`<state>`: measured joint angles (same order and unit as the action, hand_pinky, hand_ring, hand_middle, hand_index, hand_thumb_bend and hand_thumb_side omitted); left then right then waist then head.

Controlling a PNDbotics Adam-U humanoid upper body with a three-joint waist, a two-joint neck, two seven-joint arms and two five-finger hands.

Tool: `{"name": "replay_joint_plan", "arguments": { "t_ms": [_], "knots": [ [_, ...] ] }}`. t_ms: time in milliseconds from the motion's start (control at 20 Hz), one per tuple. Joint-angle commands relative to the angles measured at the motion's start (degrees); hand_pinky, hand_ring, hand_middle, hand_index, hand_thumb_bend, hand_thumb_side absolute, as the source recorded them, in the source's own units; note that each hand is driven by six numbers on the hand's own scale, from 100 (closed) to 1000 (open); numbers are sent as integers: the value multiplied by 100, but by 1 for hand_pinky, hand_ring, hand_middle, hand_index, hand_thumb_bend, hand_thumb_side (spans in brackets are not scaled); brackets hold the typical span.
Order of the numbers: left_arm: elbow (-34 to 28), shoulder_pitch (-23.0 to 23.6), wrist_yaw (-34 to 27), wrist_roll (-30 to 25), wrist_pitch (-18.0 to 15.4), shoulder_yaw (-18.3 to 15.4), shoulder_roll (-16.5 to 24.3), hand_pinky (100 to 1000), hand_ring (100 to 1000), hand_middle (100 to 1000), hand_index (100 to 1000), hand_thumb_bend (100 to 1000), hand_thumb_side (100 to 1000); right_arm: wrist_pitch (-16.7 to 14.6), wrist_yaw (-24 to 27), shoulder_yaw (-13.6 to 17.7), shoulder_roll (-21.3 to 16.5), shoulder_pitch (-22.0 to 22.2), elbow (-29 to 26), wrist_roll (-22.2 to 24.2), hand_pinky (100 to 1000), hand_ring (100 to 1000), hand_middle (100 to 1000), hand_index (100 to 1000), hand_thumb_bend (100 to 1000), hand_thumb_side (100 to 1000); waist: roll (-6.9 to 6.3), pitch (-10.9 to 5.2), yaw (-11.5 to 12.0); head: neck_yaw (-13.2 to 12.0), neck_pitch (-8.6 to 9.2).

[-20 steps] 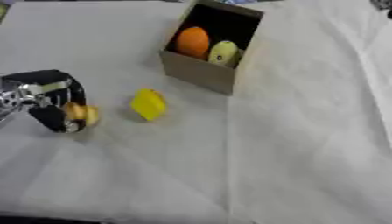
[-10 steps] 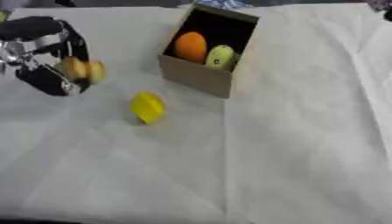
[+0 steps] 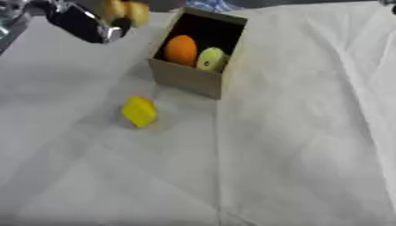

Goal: Pick up objects on the table and place them in the box.

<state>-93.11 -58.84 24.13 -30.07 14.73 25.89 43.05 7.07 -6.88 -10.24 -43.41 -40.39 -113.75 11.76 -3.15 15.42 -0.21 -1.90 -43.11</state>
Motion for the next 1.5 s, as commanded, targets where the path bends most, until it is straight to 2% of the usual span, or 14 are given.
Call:
{"name": "replay_joint_plan", "arguments": {
  "t_ms": [50,350,750,950,1000,1100,1150,1200,1250,1350,1500],
  "knots": [
    [409,-435,37,-104,46,-66,-351,668,561,530,609,156,100,-8,41,36,-47,-145,-84,37,890,720,670,790,100,498,12,-81,-37,-59,14],
    [1261,-1162,505,-288,131,-74,-1203,670,564,533,613,168,100,-33,43,40,-17,-263,-84,34,890,721,670,790,100,499,32,8,-103,-73,107],
    [2385,-1362,1194,-245,-298,-327,-2294,696,588,555,639,211,100,-35,47,45,44,-362,-84,22,890,721,670,789,100,502,45,84,-153,-64,141],
    [2924,-1386,1354,-239,-620,-473,-2506,714,612,580,664,245,102,-25,57,53,76,-382,-84,6,889,720,670,788,100,504,41,100,-167,-58,138],
    [3058,-1397,1374,-234,-702,-496,-2537,727,626,593,675,265,130,-22,60,54,85,-386,-84,5,889,719,669,787,100,505,40,101,-168,-59,136],
    [3326,-1410,1441,-249,-867,-542,-2590,768,698,670,737,335,227,-18,68,53,107,-392,-84,5,889,719,669,787,100,506,42,99,-170,-58,135],
    [3580,-1438,1509,-252,-996,-578,-2624,808,767,748,810,391,285,-15,75,52,119,-394,-84,7,889,719,669,787,100,506,47,95,-173,-59,130],
    [3937,-1489,1607,-186,-1209,-643,-2672,819,781,765,825,407,295,-13,80,53,129,-393,-84,8,889,719,669,787,100,506,52,92,-174,-60,126],
    [4242,-1529,1740,-91,-1432,-708,-2707,850,817,802,858,466,311,-12,84,57,135,-389,-84,7,889,718,669,787,100,507,57,89,-174,-58,123],
    [4658,-1566,2056,88,-1755,-832,-2751,862,833,824,879,515,321,-7,90,64,139,-373,-84,1,889,719,669,786,100,507,67,80,-170,-57,112],
    [4893,-1573,2349,255,-2008,-973,-2786,861,831,823,881,522,343,-2,92,70,149,-356,-84,-4,889,719,669,786,100,507,79,60,-164,-55,102]
  ]
}}
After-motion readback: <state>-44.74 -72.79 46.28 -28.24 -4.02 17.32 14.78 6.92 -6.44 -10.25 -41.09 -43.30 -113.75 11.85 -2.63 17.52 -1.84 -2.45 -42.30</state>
